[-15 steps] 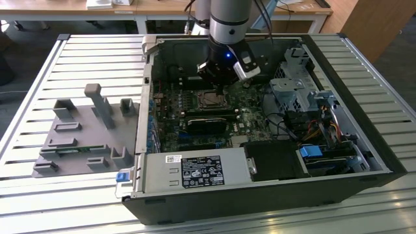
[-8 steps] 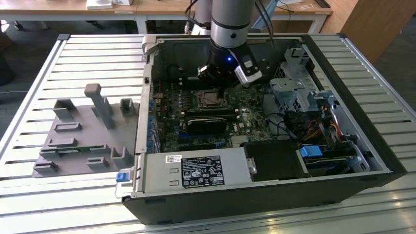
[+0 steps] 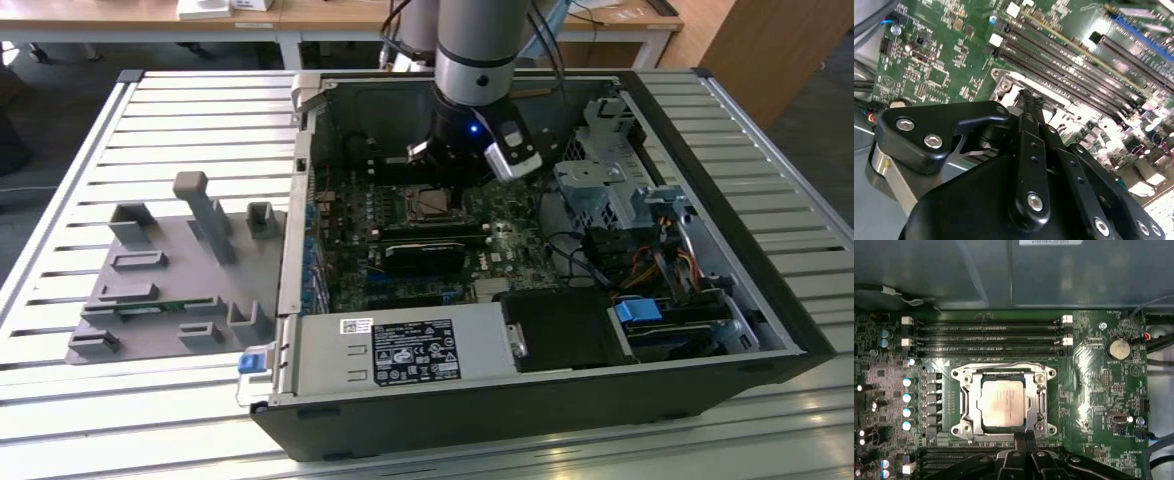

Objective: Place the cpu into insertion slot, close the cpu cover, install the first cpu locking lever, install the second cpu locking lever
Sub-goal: 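Install the second cpu locking lever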

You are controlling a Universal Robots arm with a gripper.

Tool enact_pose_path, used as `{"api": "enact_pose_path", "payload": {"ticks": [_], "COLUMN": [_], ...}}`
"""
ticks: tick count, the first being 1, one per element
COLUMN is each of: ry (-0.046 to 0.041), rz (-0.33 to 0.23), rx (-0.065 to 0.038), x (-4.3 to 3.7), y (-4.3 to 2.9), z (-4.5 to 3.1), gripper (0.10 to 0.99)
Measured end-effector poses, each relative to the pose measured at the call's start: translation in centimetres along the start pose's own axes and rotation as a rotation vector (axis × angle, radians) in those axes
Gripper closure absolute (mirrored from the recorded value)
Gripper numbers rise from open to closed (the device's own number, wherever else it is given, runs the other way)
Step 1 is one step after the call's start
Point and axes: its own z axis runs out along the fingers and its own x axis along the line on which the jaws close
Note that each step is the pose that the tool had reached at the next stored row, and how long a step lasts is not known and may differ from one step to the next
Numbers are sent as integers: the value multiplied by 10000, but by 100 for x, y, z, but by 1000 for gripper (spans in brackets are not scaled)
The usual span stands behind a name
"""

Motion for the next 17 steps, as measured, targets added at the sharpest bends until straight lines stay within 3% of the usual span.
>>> {"api": "enact_pose_path", "payload": {"ticks": [9,14,15,17], "ry": [7,9,9,19], "rz": [0,-1,-1,0], "rx": [1,-8,-63,-395], "x": [-5,54,63,68], "y": [-147,-155,-156,-170], "z": [-5,-3,-3,-3], "gripper": [980,980,980,980]}}
